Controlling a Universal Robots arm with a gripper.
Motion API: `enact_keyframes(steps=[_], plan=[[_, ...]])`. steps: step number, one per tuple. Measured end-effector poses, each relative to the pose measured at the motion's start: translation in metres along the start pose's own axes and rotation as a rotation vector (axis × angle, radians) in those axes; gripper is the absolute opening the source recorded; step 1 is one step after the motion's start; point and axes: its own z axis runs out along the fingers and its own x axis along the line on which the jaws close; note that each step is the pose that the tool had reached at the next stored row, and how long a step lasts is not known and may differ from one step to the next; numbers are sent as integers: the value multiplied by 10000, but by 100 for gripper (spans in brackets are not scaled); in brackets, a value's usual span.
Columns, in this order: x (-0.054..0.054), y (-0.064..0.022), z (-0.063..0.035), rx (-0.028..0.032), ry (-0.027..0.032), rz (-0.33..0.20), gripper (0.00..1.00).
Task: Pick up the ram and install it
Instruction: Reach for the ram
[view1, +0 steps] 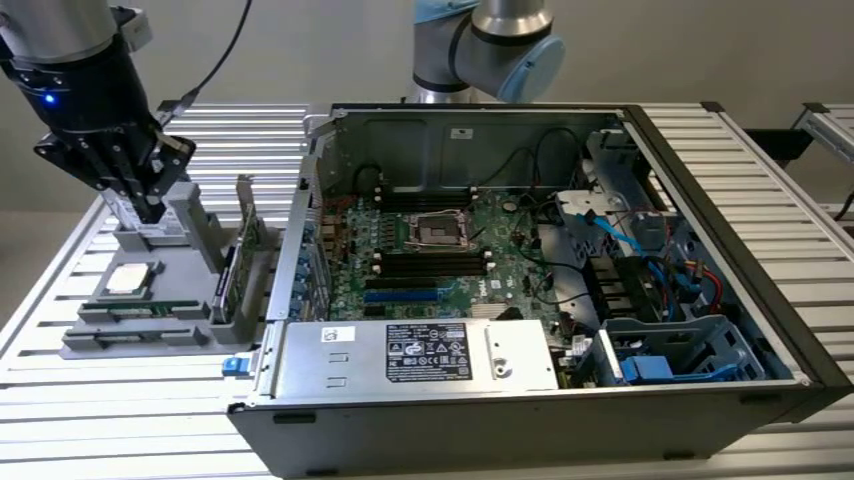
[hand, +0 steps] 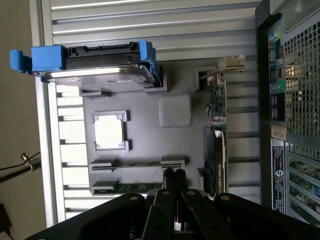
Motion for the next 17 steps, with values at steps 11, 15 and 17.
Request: enact_keyframes(steps=[11,15,17], plan=[[49,-201,85,10,82,-52,10],[59,-263,120,16,101,-119,10],[63,-284,138,22,117,-174,10]])
